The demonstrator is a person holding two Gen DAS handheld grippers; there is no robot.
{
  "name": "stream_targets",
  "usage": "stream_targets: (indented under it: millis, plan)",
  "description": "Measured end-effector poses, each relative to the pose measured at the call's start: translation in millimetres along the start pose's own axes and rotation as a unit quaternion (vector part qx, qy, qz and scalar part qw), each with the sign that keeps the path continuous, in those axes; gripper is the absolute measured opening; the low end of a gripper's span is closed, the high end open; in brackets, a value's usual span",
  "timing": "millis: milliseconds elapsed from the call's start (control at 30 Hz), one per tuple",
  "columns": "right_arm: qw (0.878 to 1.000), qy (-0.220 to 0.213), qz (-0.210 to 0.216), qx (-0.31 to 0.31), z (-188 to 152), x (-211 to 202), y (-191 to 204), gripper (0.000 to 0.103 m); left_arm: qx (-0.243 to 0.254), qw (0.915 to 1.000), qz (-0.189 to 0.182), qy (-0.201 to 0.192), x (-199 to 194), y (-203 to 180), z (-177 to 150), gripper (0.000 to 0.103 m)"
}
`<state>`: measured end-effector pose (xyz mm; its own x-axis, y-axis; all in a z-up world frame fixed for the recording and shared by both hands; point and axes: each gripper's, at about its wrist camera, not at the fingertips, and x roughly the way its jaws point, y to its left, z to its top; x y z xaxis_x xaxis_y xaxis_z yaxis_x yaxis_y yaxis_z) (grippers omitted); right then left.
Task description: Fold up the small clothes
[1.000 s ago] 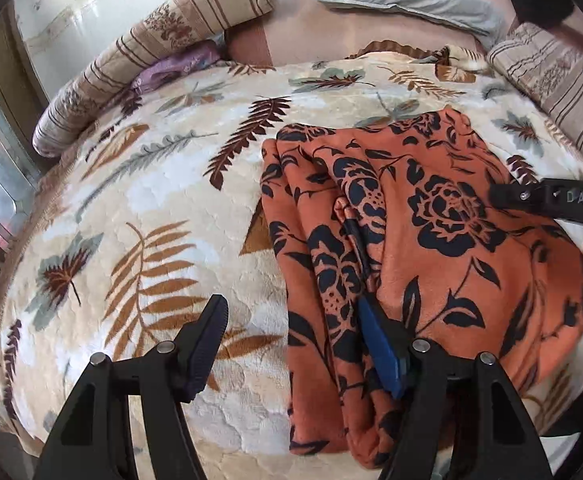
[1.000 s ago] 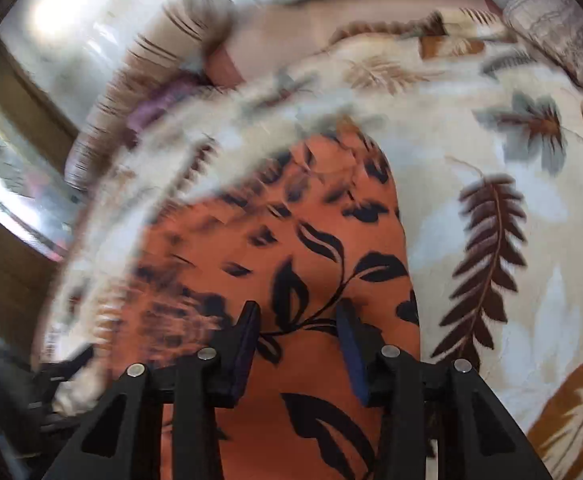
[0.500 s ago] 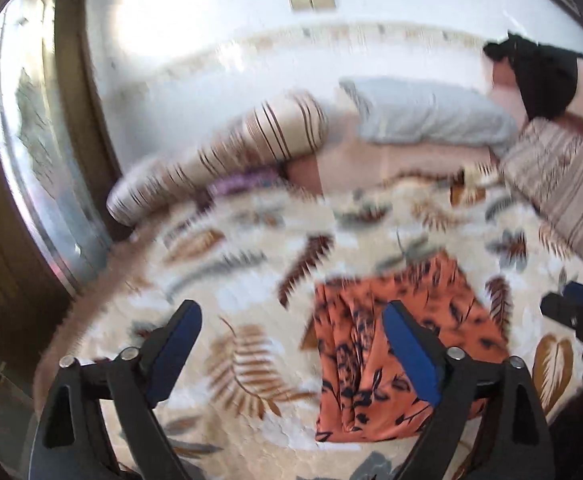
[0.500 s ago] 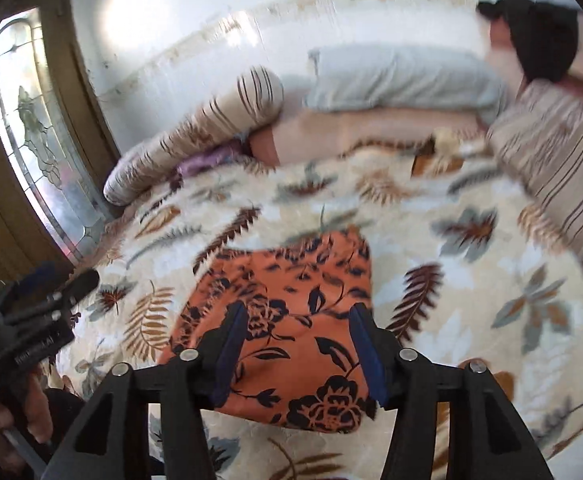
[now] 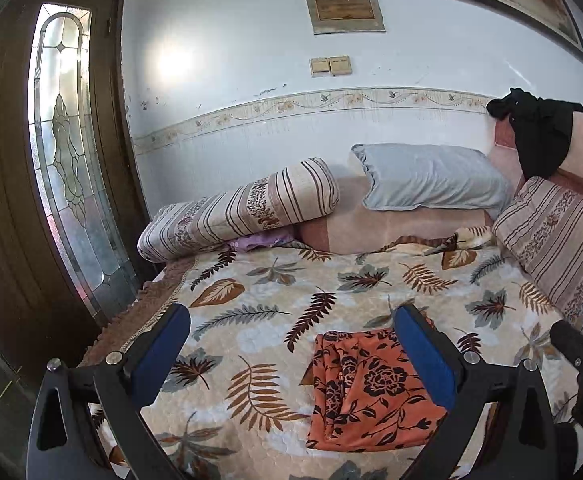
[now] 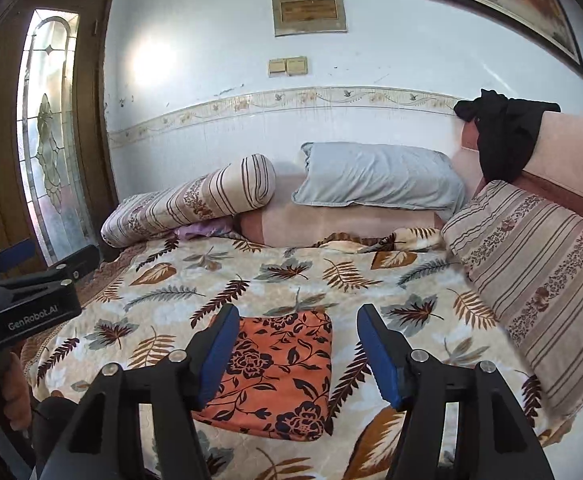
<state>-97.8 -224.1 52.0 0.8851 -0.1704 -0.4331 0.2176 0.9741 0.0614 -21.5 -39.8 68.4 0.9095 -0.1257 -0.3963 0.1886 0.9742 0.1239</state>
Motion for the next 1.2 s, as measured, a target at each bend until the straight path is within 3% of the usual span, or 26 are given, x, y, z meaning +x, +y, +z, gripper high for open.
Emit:
stream_targets:
  millis: [233,533,1200]
  plan:
    - [1.000,0.018,0.007,-0.004,-6.2,7.2,10.4,0.066,-0.006,0.9999,0.000,-0.010,-8.8,4.5,10.1,0.102]
    - [0.997,0.070,0.015,-0.009,-26.3,43.9,20.5,0.066,-0.018,0.9997,-0.005,0.015,14.1,10.9,6.6,0.102]
    - [0.998,0.054,-0.002,-0.023,-17.3,35.5,39.6,0.066,-0.029,0.9990,-0.015,0.030,23.3,25.3,-5.4,0.102]
